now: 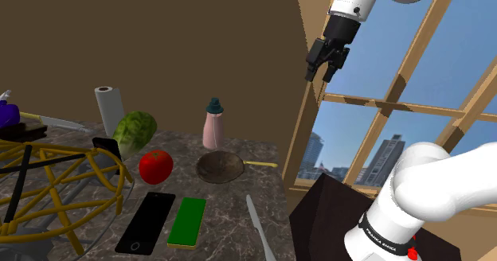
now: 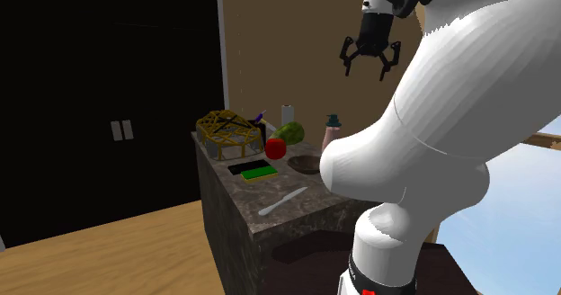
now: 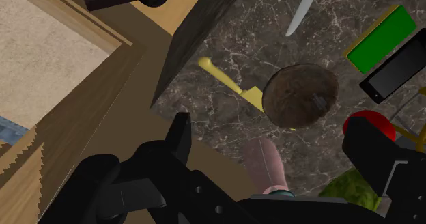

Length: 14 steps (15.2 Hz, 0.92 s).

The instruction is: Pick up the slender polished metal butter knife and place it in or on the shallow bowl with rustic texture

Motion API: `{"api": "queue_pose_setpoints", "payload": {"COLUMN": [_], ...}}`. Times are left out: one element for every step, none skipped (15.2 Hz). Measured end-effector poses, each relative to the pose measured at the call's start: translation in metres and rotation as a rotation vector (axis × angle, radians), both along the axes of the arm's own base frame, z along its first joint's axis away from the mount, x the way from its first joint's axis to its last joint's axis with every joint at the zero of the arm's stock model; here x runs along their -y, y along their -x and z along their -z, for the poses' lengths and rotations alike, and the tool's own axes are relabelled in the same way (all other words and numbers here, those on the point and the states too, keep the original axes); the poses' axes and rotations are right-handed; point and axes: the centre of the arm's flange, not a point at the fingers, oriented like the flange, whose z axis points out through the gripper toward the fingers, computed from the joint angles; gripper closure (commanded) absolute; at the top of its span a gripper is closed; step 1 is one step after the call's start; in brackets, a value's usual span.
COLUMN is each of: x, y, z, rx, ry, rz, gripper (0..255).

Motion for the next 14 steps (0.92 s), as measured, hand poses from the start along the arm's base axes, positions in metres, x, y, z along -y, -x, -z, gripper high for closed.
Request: {"api": "queue_pose_setpoints", "payload": {"x": [0.0,-0.003,-0.009,-0.016,-0.023,-0.03,-0.039,-0.045,-0.052,-0.058,-0.067,-0.078,-0.085,-0.093], "y": [0.0,0.001,0.001,0.0,-0.001,0.001,0.005,0.004,0.007,0.005,0.004,0.006,0.006,0.007], "z": [0.0,0.005,0.011,0.023,0.034,0.043,0.055,0.065,0.076,0.086,0.097,0.109,0.119,0.13], "rx": [0.0,-0.002,-0.004,-0.007,-0.011,-0.014,-0.017,-0.02,-0.023,-0.027,-0.031,-0.034,-0.037,-0.041], "ry": [0.0,0.001,0.003,0.005,0.007,0.009,0.011,0.013,0.016,0.018,0.02,0.023,0.025,0.027], "rz": [0.0,0.003,0.008,0.014,0.02,0.027,0.034,0.041,0.048,0.055,0.061,0.068,0.076,0.083], "gripper": [0,0,0,0,0,0,0,0,0,0,0,0,0,0]}}
